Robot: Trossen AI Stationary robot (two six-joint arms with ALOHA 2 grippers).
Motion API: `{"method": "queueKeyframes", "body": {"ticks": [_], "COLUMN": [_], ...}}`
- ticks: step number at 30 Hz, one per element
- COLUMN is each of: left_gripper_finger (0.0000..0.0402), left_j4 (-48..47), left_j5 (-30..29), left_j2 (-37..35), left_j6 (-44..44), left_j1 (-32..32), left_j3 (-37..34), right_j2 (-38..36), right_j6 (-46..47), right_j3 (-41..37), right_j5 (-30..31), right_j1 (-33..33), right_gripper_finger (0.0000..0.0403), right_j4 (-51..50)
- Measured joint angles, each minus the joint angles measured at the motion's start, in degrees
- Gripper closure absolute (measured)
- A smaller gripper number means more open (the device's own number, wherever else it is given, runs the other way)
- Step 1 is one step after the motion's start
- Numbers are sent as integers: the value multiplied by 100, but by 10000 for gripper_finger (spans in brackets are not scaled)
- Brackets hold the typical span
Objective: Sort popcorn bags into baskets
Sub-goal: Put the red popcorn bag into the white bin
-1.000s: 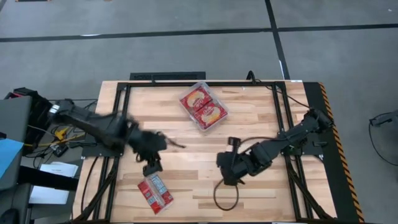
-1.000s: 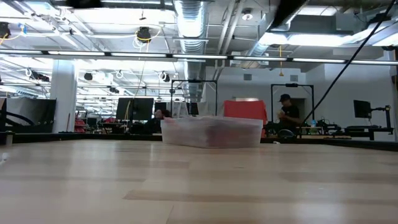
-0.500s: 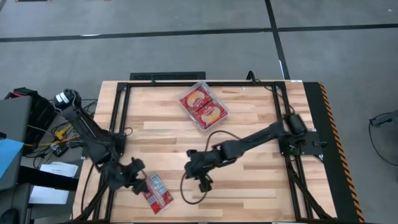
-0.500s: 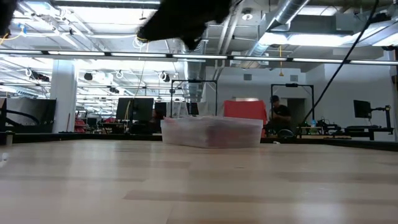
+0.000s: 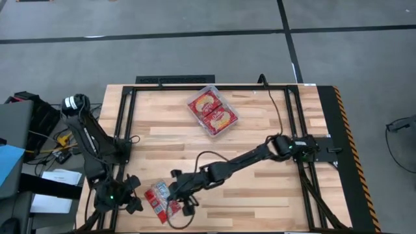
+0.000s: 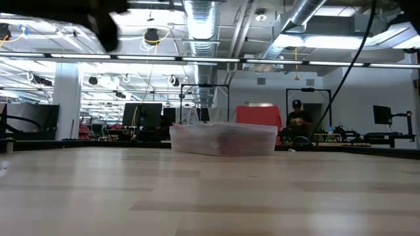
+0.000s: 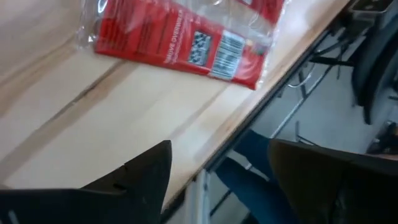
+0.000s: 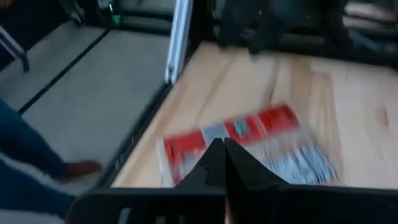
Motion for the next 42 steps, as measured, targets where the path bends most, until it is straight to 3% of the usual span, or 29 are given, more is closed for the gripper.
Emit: {"method": "queueKeyframes", "body": {"ticks": [9, 14, 23, 32, 37, 42], "left_gripper_finger": [173, 174, 174, 174, 173, 159], "left_j4": [724, 1213, 1602, 1516, 1371, 1369], "left_j5": [-15, 73, -234, -1168, -1357, -988], "left_j2": [881, 1266, 1488, 1486, 1482, 1440], "left_j6": [284, 509, 881, 1282, 1879, 3038], "left_j1": [-57, -62, -61, 61, 539, 1348], "left_j3": [0, -4, -4, -4, -7, -7], "right_j2": [1435, 1744, 1653, 1180, 730, 165], "right_j6": [361, 898, 1548, 2025, 2016, 1920], "right_j3": [2018, 2195, 2201, 2187, 2202, 2189], "right_j5": [391, 561, 1605, 2728, 3189, 3130], "right_j1": [158, 237, 261, 169, 90, 152], "right_gripper_finger": [396, 396, 396, 393, 395, 394], "right_j4": [-607, -886, -2751, -4898, -5818, -5656]}}
